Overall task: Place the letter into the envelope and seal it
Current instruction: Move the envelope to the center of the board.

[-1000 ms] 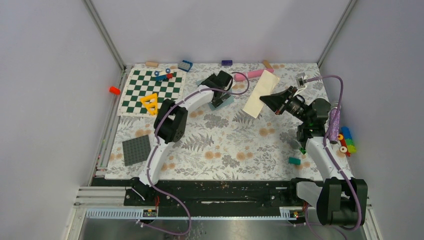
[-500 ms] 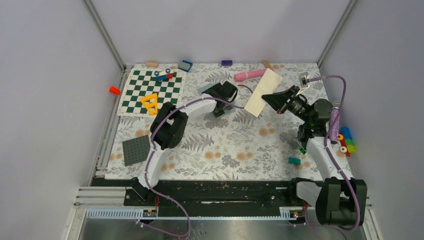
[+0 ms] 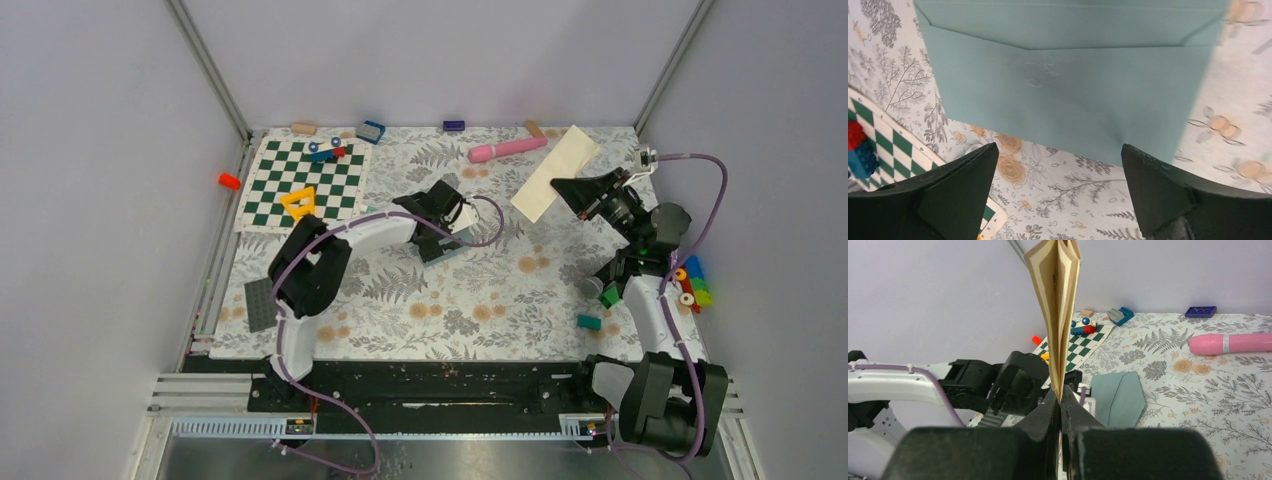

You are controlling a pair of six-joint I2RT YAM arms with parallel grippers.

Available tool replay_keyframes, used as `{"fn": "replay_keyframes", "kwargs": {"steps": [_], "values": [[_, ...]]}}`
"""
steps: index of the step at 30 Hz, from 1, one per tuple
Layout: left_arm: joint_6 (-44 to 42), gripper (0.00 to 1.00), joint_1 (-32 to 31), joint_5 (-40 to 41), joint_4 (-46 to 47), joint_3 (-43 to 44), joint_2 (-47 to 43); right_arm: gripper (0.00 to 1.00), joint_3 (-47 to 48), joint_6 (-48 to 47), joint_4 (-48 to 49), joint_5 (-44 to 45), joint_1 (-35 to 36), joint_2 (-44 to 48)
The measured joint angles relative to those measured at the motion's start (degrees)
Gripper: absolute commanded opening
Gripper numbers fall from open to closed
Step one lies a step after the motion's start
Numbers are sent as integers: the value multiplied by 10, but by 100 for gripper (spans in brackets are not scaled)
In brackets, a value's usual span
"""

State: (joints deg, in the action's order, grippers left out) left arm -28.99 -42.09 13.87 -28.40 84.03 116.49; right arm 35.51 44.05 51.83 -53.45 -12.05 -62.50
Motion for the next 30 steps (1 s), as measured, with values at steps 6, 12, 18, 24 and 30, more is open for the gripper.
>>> {"fn": "replay_keyframes", "kwargs": {"steps": [6,12,18,24,30], "values": [[0,99,-9,-40,18,-25,-51,0,3,14,-10,6,-19,0],[86,99,13,-31,3,65,-47,0,38,-16,-96,19,-20,-10],[228,99,96,-61,-12,124,-47,0,77,-38,-164,21,-8,-61],[361,99,115,-97,-75,102,-46,0,77,-65,-202,29,25,-67],[454,99,110,-149,-98,101,-37,0,77,-83,-209,29,27,-60]]}}
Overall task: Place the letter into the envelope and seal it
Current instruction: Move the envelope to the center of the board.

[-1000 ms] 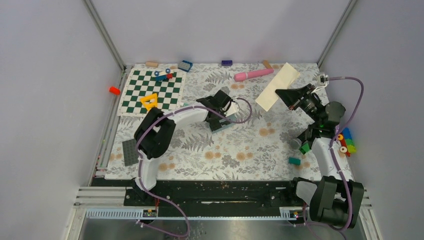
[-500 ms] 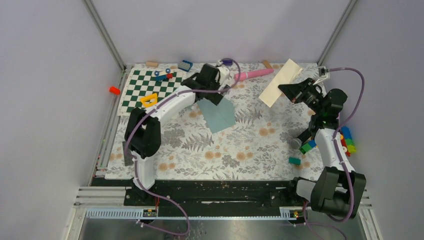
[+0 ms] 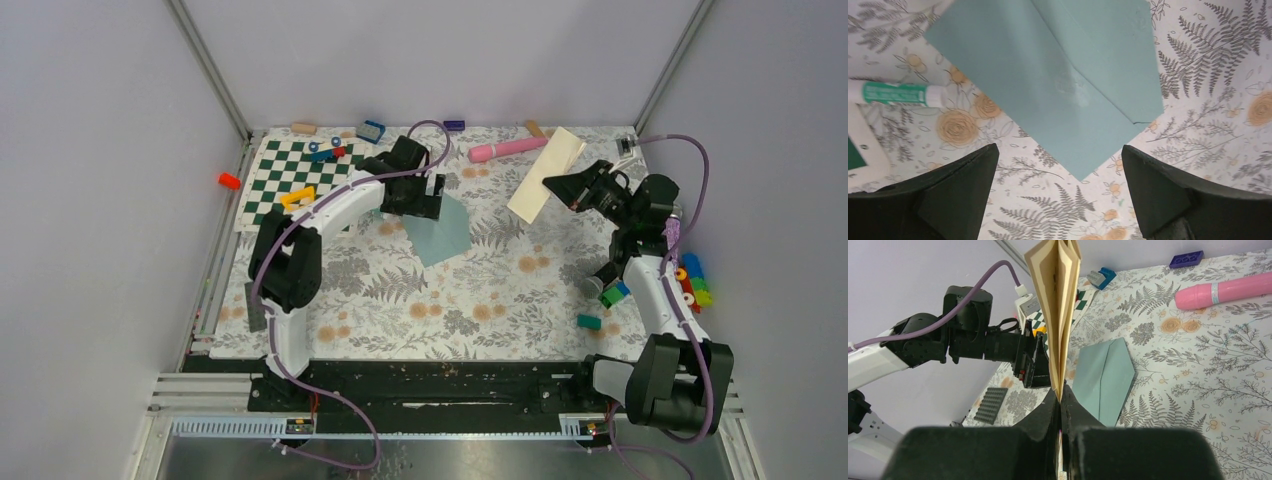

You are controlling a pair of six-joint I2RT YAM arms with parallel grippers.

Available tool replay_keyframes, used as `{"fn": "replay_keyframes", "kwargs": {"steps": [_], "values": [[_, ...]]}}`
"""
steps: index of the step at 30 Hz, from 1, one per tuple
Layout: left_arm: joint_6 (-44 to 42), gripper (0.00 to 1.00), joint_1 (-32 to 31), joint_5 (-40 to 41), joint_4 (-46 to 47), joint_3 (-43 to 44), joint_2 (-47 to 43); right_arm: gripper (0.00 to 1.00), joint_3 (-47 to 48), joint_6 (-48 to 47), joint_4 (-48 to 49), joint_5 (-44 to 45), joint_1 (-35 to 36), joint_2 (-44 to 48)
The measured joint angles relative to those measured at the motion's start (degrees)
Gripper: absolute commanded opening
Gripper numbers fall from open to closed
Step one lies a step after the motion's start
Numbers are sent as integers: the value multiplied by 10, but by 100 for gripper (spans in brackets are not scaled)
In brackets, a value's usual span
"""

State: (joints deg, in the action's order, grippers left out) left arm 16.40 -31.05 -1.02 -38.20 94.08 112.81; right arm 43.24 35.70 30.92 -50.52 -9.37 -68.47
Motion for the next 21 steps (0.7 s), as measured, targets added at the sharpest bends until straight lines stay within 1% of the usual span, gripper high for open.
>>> {"fn": "replay_keyframes", "kwargs": {"steps": [4,10,16,21], "values": [[51,99,1,-19,-2,-8,3,0,0,-7,-2,0,0,13],[104,99,1,-3,0,-54,5,0,0,-9,-2,-1,0,21],[126,99,1,24,6,-53,23,0,-3,-9,7,-2,0,22],[135,99,1,44,7,-45,56,0,-5,-1,22,-12,0,22]]}}
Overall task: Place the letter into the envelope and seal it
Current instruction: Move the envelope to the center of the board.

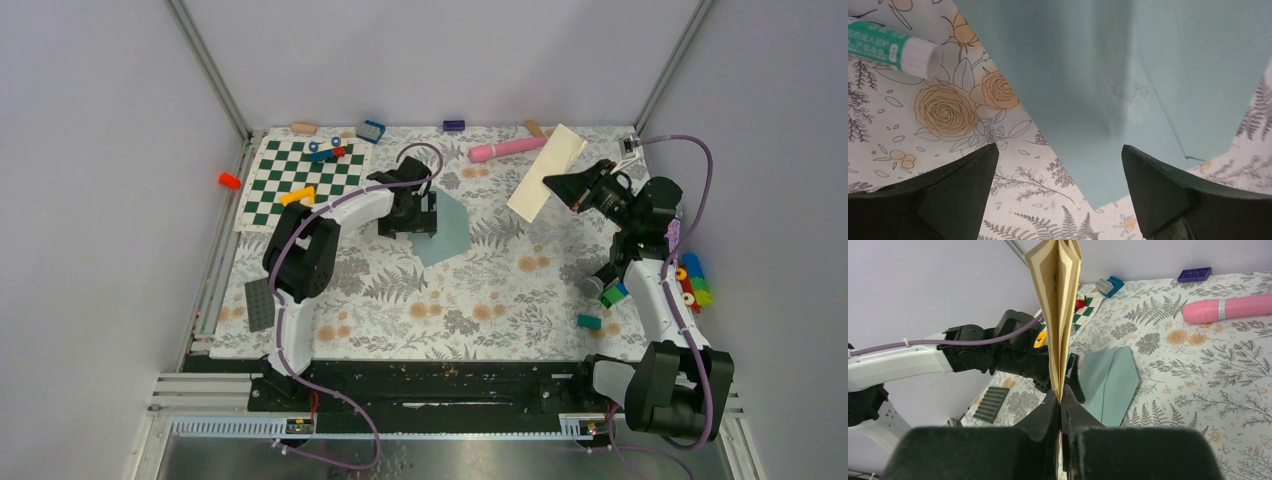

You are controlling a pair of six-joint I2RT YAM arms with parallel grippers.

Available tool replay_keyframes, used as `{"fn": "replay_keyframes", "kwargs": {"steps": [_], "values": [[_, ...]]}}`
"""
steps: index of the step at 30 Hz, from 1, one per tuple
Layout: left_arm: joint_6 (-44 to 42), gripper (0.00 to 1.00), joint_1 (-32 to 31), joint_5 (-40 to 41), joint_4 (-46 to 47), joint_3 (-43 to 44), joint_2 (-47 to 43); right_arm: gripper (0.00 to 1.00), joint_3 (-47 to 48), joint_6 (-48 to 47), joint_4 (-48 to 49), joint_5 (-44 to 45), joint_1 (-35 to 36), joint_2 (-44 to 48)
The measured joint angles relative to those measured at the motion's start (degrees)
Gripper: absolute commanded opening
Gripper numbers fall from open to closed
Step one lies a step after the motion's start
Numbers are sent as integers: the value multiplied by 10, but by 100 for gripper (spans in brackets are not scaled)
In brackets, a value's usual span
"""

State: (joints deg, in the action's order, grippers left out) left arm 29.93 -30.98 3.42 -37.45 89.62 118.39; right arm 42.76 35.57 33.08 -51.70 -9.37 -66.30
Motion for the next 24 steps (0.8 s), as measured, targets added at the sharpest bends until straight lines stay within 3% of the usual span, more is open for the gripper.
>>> {"fn": "replay_keyframes", "kwargs": {"steps": [9,24], "values": [[15,99,1,12,30,8,19,0,-3,13,21,-12,0,0],[19,99,5,-47,149,-9,28,0,-6,23,37,-20,0,0]]}}
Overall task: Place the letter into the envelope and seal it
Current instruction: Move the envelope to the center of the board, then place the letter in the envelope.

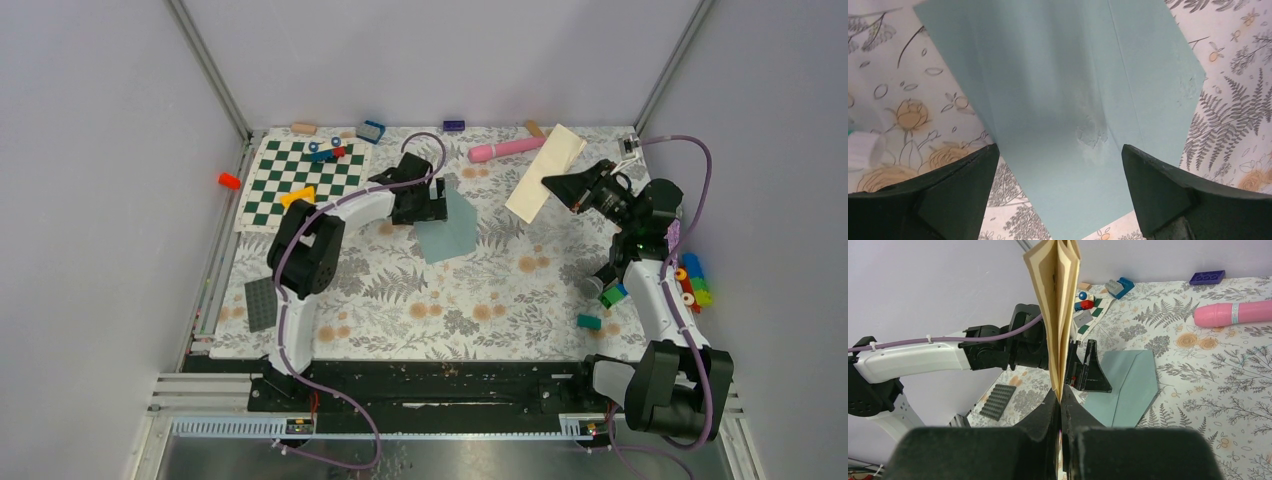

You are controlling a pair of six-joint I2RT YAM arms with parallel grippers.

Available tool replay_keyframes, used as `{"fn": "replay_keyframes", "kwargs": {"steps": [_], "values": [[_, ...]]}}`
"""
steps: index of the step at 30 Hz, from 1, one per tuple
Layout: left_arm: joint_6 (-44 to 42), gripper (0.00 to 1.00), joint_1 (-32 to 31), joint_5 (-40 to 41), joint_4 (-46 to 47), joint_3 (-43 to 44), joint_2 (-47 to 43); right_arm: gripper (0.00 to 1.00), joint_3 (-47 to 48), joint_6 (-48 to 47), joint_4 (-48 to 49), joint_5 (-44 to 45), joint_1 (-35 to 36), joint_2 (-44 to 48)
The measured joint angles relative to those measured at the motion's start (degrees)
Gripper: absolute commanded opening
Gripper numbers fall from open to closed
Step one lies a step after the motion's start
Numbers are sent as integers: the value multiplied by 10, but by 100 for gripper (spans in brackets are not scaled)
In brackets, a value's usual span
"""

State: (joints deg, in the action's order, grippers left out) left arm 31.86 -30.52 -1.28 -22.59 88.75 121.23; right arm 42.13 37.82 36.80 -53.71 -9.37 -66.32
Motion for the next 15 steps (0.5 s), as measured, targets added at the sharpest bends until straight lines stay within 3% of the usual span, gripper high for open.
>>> {"fn": "replay_keyframes", "kwargs": {"steps": [8,15], "values": [[-35,99,-9,-24,24,64,48,0,2,-8,-19,-4,1,-32],[-57,99,-35,-41,21,116,83,0,68,-113,-215,31,37,-76]]}}
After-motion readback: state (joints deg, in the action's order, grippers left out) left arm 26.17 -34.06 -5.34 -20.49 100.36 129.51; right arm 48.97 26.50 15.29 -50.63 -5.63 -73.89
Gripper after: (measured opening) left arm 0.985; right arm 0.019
